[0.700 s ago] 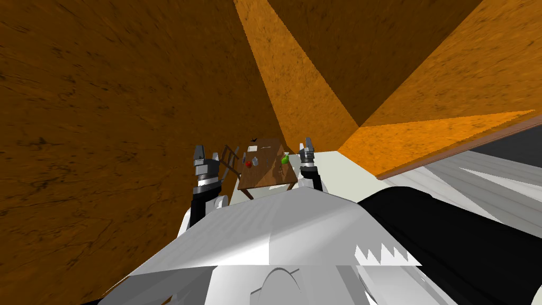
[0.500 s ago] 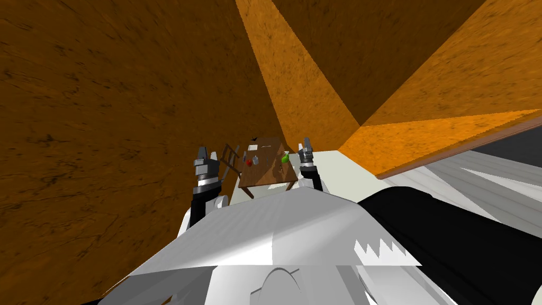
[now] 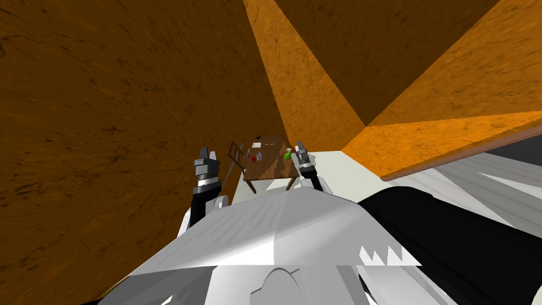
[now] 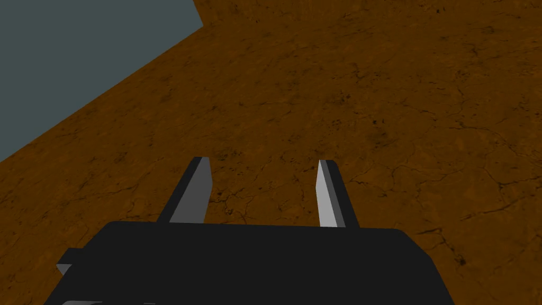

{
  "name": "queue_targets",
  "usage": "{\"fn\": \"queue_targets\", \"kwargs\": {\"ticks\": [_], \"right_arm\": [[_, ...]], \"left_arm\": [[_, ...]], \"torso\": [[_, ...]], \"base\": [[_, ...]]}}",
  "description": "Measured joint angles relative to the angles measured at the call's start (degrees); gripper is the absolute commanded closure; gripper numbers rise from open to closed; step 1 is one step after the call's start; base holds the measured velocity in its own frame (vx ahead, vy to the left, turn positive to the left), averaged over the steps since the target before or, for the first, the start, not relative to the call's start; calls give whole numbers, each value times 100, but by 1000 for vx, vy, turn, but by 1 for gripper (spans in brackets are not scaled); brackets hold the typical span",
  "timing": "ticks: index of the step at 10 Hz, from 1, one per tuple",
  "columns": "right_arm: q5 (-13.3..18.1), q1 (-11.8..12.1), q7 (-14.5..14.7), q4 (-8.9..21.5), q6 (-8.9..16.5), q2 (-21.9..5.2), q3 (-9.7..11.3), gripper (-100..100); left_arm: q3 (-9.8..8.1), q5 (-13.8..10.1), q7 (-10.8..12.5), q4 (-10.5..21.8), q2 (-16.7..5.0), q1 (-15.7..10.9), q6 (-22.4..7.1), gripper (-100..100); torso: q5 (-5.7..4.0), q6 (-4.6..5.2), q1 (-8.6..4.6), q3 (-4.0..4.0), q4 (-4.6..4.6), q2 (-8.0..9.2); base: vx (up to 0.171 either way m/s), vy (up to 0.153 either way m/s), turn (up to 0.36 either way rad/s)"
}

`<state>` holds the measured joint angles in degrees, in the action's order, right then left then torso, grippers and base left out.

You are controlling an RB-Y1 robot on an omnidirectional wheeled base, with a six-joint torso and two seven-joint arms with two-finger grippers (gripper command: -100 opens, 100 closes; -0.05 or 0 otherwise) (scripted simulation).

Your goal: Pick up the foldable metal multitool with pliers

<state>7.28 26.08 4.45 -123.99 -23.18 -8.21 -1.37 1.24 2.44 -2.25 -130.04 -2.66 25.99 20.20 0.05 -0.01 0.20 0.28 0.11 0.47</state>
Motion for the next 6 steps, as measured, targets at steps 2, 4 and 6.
{"fn": "queue_targets", "kwargs": {"ticks": [2, 4, 6], "right_arm": [[293, -86, -117, 179, 71, -137, -47, -100], [614, -166, -256, 370, 171, -264, -75, -100], [904, -177, -373, 480, 259, -358, -101, -100]], "left_arm": [[0, 0, 0, 0, 0, 1, 0, 0], [-1, 0, 0, 0, 0, 1, 0, 0], [-1, 0, 0, 0, 0, 1, 0, 0]], "torso": [[-3, -1, -11, -13, -5, -22], [-2, 2, -11, -12, -4, -22], [-2, 2, -12, -17, -6, -30]], "base": [[-69, 37, 129], [-56, 39, 85], [-41, 38, 89]]}}
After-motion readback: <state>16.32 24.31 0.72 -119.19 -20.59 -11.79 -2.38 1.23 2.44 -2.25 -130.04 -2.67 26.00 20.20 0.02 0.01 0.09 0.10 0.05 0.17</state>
